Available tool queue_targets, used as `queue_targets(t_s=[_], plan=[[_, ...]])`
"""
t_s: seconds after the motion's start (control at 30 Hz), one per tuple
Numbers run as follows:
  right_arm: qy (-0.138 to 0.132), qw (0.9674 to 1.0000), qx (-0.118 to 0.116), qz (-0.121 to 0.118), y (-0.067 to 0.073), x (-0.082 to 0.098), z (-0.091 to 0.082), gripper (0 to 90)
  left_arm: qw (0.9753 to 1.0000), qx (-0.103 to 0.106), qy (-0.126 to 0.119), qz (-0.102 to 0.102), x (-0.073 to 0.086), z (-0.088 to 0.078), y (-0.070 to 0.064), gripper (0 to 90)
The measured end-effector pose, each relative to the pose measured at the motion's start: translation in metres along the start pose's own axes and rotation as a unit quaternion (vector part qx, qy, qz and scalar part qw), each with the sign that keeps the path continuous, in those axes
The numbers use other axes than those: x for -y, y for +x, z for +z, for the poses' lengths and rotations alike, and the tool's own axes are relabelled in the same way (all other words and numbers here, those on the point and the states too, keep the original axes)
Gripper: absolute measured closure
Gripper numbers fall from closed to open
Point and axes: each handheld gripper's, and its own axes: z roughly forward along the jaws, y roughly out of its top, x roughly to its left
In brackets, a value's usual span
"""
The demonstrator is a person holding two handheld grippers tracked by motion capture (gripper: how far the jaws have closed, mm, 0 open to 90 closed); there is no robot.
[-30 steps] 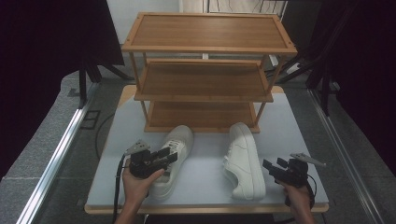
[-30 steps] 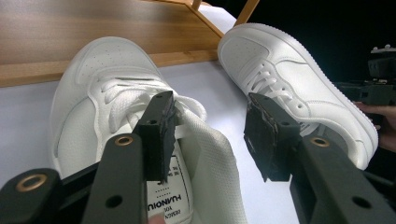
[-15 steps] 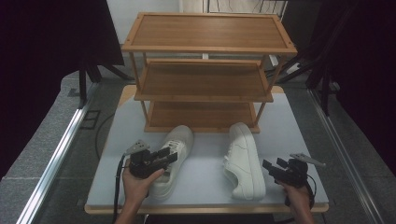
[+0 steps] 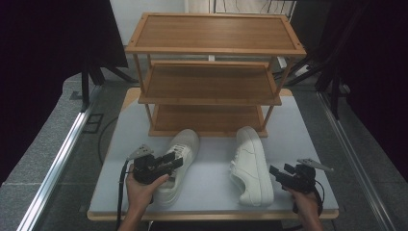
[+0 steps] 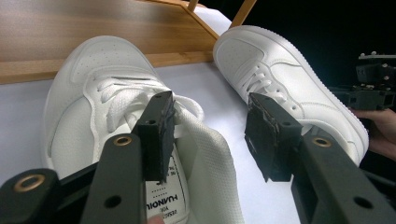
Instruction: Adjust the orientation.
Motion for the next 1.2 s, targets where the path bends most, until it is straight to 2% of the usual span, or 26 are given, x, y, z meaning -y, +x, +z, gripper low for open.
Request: queue_targets(t_s=[0.1,0.17,0.2,0.23,0.37,0.57,0.73,0.97,1.03,1.13,1.2], plan=[[-0.005,0.9999,0.004,-0.008,0.001,-0.001,-0.002,30.9,1.0000,0.001,0.001,0.000,0.000,0.000,0.000,51.8],[-0.026,0.9991,0.022,-0.025,0.005,-0.003,-0.007,36.1,1.0000,0.001,0.001,0.000,0.000,0.000,0.000,51.8],[-0.046,0.9981,0.016,-0.037,0.009,-0.007,-0.013,37.7,1.0000,0.000,0.001,0.000,0.000,0.000,0.000,51.8],[-0.046,0.9981,0.016,-0.037,0.009,-0.007,-0.013,37.7,1.0000,0.000,0.001,0.000,0.000,0.000,0.000,51.8],[-0.074,0.9956,0.000,-0.057,0.020,-0.012,-0.022,38.1,1.0000,-0.001,0.000,0.000,0.000,0.000,0.000,51.7],[-0.089,0.9935,-0.017,-0.069,0.031,-0.017,-0.029,39.8,1.0000,0.000,0.000,-0.001,0.000,0.000,0.000,51.7],[-0.089,0.9913,-0.042,-0.088,0.046,-0.020,-0.034,46.2,1.0000,0.000,0.000,-0.001,0.000,0.000,0.000,51.7],[-0.076,0.9860,-0.085,-0.121,0.071,-0.024,-0.039,56.7,1.0000,0.000,0.000,-0.001,0.000,0.000,0.000,51.7],[-0.071,0.9843,-0.100,-0.127,0.076,-0.024,-0.041,61.4,1.0000,0.000,0.000,-0.001,0.000,0.000,0.000,51.7],[-0.060,0.9805,-0.135,-0.129,0.084,-0.025,-0.042,71.2,1.0000,0.000,0.000,-0.001,0.000,0.000,0.000,51.6],[-0.049,0.9781,-0.148,-0.138,0.090,-0.024,-0.042,77.2,1.0000,0.000,0.000,-0.001,0.000,0.000,0.000,51.6]])
